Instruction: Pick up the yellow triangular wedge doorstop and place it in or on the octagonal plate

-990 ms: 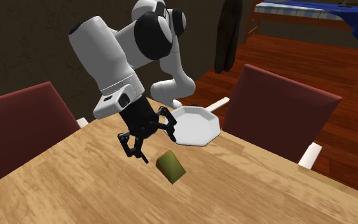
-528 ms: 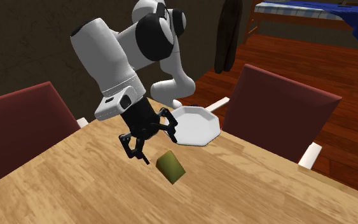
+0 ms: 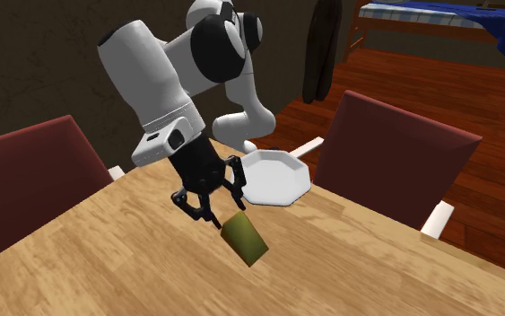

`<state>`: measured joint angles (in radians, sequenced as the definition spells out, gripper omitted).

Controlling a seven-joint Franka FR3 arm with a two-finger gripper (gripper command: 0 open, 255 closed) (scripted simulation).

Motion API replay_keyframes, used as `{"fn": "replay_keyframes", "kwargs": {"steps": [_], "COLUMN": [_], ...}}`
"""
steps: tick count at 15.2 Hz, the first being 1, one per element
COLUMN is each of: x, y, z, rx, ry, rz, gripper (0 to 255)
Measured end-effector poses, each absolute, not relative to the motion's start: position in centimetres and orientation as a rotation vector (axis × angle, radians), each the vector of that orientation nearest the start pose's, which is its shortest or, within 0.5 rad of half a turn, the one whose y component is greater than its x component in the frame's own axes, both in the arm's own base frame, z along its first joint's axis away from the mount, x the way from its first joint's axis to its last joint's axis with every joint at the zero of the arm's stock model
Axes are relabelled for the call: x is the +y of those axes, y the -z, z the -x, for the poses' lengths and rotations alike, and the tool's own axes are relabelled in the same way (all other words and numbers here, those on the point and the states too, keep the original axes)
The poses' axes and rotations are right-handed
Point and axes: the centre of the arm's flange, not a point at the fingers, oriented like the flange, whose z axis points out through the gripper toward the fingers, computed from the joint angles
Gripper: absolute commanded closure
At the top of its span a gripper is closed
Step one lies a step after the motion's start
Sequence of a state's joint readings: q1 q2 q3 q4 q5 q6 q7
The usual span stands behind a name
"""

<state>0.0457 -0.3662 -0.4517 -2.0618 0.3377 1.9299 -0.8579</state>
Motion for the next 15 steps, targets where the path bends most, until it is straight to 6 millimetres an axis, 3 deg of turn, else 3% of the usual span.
{"fn": "replay_keyframes", "kwargs": {"steps": [6,15], "x": [-19.3,-19.3], "y": [-60.5,-65.2], "z": [-43.3,-43.3], "rx": [-0.515,-0.515], "ry": [0.607,0.604], "rz": [2.746,2.746], "gripper": [255,255]}}
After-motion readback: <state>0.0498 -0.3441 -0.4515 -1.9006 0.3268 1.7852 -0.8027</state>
